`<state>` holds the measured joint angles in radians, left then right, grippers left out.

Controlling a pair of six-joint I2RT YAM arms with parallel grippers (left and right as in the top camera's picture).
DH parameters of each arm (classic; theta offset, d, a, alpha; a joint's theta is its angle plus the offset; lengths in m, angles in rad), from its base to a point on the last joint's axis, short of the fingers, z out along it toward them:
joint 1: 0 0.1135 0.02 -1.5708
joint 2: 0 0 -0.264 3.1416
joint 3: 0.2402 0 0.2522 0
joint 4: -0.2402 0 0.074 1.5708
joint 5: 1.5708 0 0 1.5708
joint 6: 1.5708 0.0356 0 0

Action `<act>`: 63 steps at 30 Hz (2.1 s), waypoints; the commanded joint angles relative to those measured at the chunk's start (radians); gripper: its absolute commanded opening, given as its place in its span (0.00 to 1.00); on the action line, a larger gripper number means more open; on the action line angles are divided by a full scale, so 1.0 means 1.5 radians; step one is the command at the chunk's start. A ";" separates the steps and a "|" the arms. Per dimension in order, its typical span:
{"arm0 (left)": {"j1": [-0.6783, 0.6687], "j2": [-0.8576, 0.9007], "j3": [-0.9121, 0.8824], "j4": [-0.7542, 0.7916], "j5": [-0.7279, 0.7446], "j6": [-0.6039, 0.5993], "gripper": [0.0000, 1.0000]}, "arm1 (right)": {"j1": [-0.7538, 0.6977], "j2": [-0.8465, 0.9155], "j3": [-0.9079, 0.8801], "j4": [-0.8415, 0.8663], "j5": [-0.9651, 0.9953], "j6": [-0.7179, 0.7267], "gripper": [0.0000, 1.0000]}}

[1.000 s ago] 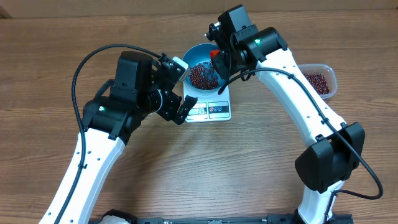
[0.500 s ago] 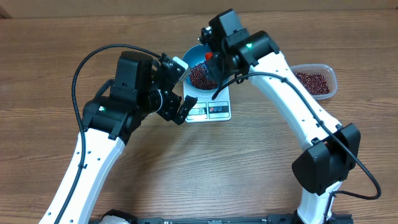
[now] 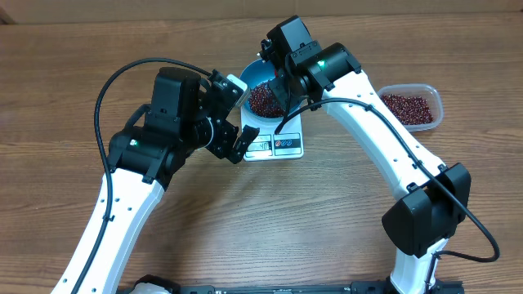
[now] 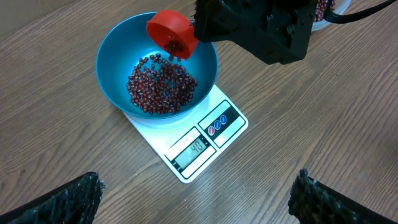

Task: Scoop item into bowl and weigh 150g on scale
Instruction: 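Tip the scoop further over the bowl to empty remaining beans, then return right gripper with scoop to the bean tub and dip in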

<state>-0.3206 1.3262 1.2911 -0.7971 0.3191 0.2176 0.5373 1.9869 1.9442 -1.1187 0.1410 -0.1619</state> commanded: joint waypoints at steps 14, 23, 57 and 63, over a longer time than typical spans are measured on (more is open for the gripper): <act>0.000 -0.008 0.009 0.000 0.009 0.015 1.00 | -0.001 -0.032 0.023 -0.008 0.010 0.001 0.04; 0.000 -0.008 0.009 0.000 0.009 0.015 1.00 | 0.004 -0.032 0.023 -0.019 -0.035 -0.044 0.03; 0.000 -0.008 0.009 0.000 0.009 0.015 1.00 | -0.061 -0.077 0.023 -0.021 -0.040 0.054 0.04; -0.001 -0.008 0.009 0.000 0.009 0.015 1.00 | -0.144 -0.162 0.023 -0.019 -0.096 0.056 0.04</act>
<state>-0.3206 1.3262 1.2911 -0.7971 0.3191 0.2176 0.3748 1.8492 1.9450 -1.1519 0.0372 -0.0978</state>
